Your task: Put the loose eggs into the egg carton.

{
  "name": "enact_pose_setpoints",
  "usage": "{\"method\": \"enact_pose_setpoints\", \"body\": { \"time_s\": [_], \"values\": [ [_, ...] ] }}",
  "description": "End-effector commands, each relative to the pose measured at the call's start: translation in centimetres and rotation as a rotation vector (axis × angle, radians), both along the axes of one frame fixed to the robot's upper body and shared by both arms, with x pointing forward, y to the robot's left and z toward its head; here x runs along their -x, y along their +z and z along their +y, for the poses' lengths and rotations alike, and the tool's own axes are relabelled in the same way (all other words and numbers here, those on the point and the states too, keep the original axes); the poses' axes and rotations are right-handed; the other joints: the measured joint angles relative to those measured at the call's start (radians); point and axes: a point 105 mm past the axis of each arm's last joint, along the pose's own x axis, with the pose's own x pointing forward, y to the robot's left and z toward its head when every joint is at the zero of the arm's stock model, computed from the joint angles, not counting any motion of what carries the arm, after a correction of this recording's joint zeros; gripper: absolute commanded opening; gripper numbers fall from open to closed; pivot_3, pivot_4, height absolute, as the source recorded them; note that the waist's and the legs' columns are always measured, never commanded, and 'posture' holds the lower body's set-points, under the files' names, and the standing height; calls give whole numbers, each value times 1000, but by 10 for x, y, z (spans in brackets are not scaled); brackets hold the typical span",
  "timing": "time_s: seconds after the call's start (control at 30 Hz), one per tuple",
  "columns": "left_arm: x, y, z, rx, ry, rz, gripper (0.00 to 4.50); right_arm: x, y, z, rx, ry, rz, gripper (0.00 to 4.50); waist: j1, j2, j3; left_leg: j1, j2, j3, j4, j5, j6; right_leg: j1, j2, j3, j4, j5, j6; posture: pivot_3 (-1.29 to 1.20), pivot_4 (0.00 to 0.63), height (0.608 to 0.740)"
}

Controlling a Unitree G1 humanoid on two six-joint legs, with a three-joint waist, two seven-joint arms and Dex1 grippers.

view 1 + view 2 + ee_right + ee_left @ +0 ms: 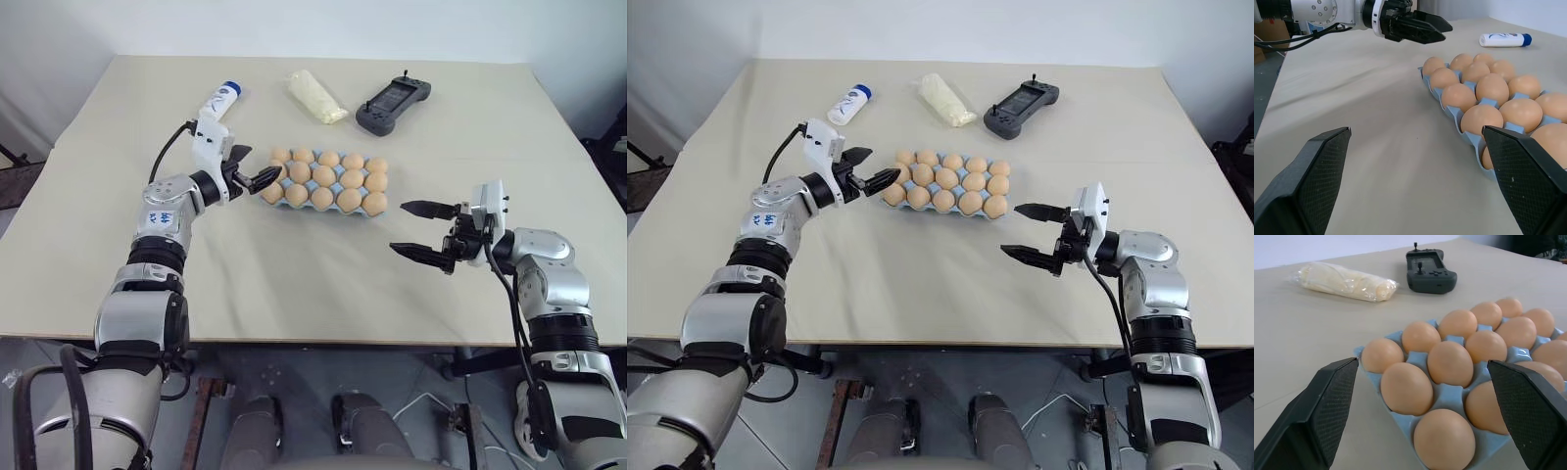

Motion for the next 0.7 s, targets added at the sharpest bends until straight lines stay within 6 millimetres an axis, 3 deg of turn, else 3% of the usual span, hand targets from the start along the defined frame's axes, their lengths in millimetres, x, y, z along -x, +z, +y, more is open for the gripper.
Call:
{"method": "enact_pose_setpoints", "body": {
  "time_s": [0.03,0.2,0.47,0.6,0.7],
  "values": [
    [9,21,25,61,15,-59,4487,0,16,-3,-16,0,-56,4500,-4,0,0,0,0,0,0,0,0,0,0,0,0,0,0,0,150,740],
    [42,14,43,65,-108,-37,4487,-6,18,-3,10,24,-61,4500,-8,0,0,0,0,0,-1,0,0,0,0,0,0,0,0,0,150,740],
    [97,-18,62,-62,-245,96,4487,-18,18,2,80,104,-62,4500,-10,0,0,1,0,-1,0,0,0,0,-1,0,1,0,0,0,150,740],
    [109,-32,77,-78,-231,122,4487,-24,12,1,106,114,-49,4500,-10,0,0,1,0,-1,0,0,0,0,-2,-1,1,0,0,0,150,740],
    [109,-30,86,-60,-204,101,4487,-29,12,0,90,97,-43,4500,-11,0,0,1,0,-1,0,0,0,0,-3,-1,1,0,0,0,150,740]
  ]
}}
